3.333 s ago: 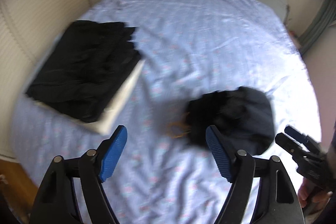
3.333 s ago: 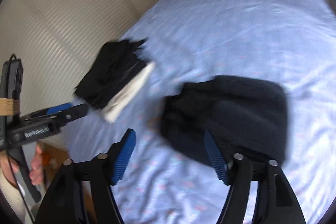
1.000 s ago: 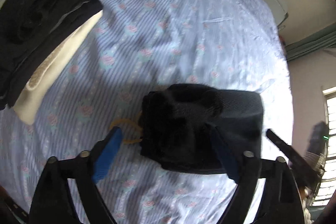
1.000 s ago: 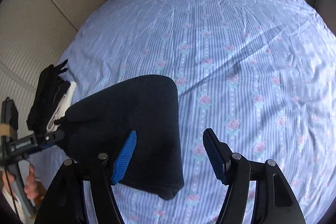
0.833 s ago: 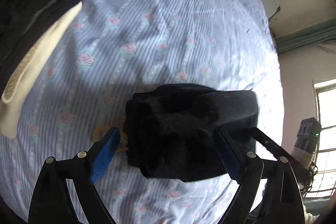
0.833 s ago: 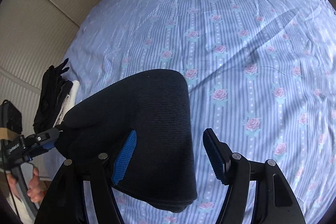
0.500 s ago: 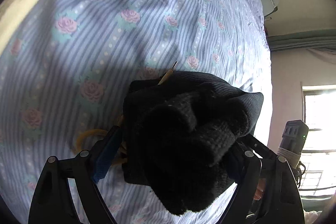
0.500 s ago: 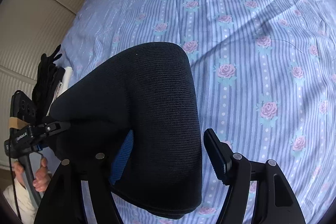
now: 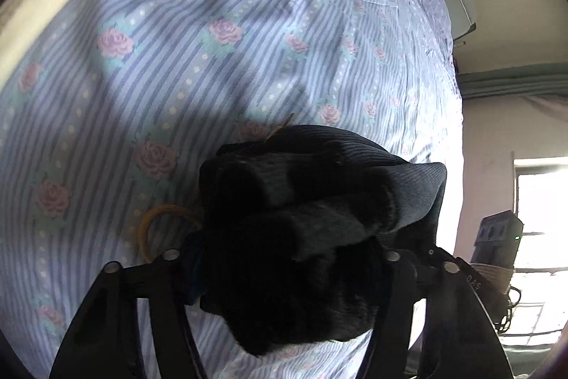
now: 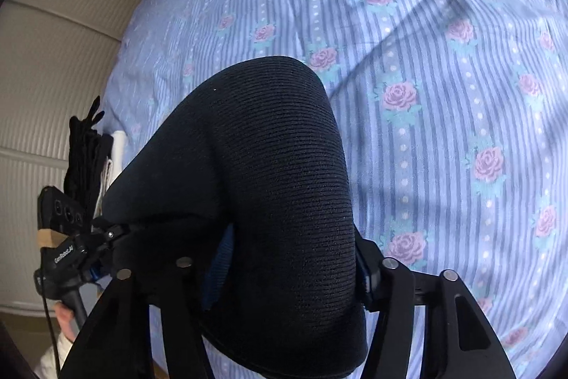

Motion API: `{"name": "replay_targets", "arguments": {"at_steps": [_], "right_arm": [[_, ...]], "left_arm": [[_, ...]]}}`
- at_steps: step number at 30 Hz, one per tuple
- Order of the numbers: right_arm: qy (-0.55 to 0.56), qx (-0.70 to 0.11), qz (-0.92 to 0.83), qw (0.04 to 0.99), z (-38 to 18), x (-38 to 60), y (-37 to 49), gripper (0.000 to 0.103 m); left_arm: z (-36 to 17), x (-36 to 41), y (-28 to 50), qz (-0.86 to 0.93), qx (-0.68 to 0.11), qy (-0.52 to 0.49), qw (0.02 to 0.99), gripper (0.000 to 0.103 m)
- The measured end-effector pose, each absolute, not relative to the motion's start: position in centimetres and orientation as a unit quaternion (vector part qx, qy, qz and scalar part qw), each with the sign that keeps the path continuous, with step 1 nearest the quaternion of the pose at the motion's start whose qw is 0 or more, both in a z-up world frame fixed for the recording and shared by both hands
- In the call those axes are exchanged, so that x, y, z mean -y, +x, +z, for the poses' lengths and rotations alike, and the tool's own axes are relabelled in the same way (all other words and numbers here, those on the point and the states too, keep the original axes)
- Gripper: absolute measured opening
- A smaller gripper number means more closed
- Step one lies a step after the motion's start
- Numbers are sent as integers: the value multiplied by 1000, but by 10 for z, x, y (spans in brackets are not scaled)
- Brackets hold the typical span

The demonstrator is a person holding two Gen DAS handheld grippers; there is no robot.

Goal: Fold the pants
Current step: 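Carry the folded pants with both tools onto the stack of black clothes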

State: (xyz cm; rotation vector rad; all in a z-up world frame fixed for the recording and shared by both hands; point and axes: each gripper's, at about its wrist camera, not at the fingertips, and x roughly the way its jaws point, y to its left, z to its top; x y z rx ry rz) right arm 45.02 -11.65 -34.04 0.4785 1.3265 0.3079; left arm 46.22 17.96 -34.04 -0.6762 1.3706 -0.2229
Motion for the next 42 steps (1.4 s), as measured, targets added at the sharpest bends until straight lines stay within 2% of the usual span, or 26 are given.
{"name": "replay_targets", "arguments": {"at_steps": [5,15,27,32,42], "right_arm": [[214,-593,142,764,-311,113,438,50],[175,-540,153,809,-223,128,384,50],[159,-467,222,841,-108,116,304,50],[155,-443,241,850,-75,96,275,50],[160,-418,227,865,-47,6,250,50]], "left_arm": [[-319,-178,450,-106,-602,-319,725,49],[-236,-161,392,-121,-546,-333,759,48],[-101,-175,291,-77,-461,-300,831,48],[-66,-204,263,-74,-441,-294,845,48],[-45,-316,270,-114,-425,-267,857,48]]}}
